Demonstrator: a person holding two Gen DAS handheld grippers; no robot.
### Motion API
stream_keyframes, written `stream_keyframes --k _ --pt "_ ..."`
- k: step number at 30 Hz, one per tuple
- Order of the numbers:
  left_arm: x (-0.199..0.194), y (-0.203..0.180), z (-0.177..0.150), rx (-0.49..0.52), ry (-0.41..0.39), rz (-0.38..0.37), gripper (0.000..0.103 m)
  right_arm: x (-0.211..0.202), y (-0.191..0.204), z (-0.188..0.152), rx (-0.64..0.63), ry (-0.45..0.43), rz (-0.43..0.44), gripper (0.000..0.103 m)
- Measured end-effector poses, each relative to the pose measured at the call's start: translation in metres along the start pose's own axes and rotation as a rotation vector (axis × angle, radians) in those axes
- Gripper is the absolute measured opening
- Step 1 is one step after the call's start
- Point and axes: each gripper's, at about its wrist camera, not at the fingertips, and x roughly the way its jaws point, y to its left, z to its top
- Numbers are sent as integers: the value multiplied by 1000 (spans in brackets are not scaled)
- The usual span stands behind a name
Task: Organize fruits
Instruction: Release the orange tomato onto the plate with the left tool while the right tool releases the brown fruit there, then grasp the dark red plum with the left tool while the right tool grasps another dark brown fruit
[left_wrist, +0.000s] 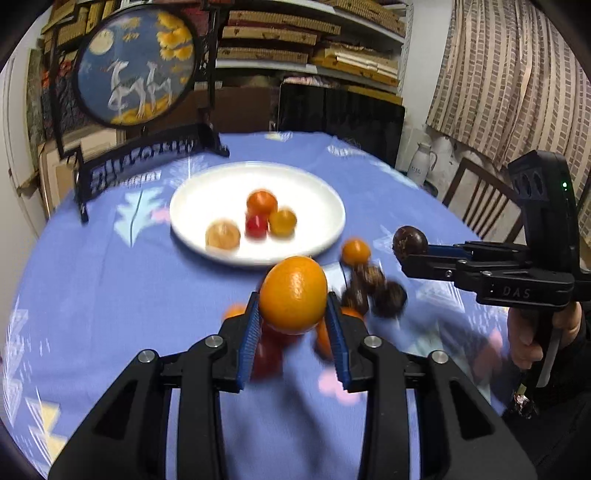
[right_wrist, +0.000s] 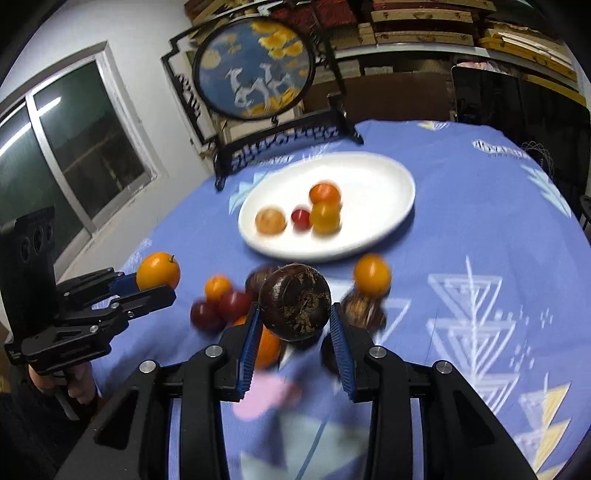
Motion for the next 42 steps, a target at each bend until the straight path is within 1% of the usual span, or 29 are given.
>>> stream_keyframes --k 1,3,7,9,11,13,14,15,16,17,18,20,21,24,27,32,34,36,38,39,40,42 --pt "7 2 12 3 -7 0 34 4 -5 13 9 -8 -3 37" --pt "23 9 33 -1 -16 1 34 11 -11 29 21 -10 -2 37" --pt "61 28 63 -19 -3 36 34 45 -29 61 44 8 -27 37" --pt "83 41 73 -36 15 55 34 62 -35 68 52 22 -43 37" --pt "109 56 82 -58 49 70 34 83 -44 78 66 39 -55 37" --pt "135 67 87 -63 90 92 34 98 -48 84 70 44 -62 39" --pt "143 71 88 -70 102 111 36 102 -50 86 73 35 -62 40" --pt "147 74 90 -80 107 118 45 103 -52 88 78 22 -60 51" --pt "147 76 91 -89 101 125 50 100 -53 89 85 0 -61 58" --pt "142 76 91 -92 81 134 58 98 -52 88 83 -10 -59 60" --pt "138 75 90 -89 67 135 65 95 -51 87 76 -12 -61 60" --pt "122 70 86 -72 33 144 70 85 -47 81 55 -23 -91 60" --pt "111 66 82 -65 24 147 71 80 -46 77 52 -26 -100 60" --pt "86 58 67 -54 23 109 71 56 -37 53 32 -34 -101 60" --pt "56 40 39 5 30 93 71 37 -33 29 29 -31 -96 60" --pt "22 13 -17 101 86 56 71 12 -34 -15 82 -14 -75 60" --pt "15 7 -35 131 103 58 71 8 -34 -25 103 -4 -62 60" --pt "16 5 -46 147 117 74 71 6 -32 -33 109 5 -63 60" --pt "23 9 -51 123 147 86 70 6 -29 -39 107 13 -63 60" --pt "27 10 -51 108 157 84 65 5 -28 -42 106 15 -61 60" --pt "33 12 -51 93 166 81 63 4 -27 -44 105 15 -61 60" --pt "42 13 -50 89 177 85 62 2 -25 -46 102 13 -61 60"
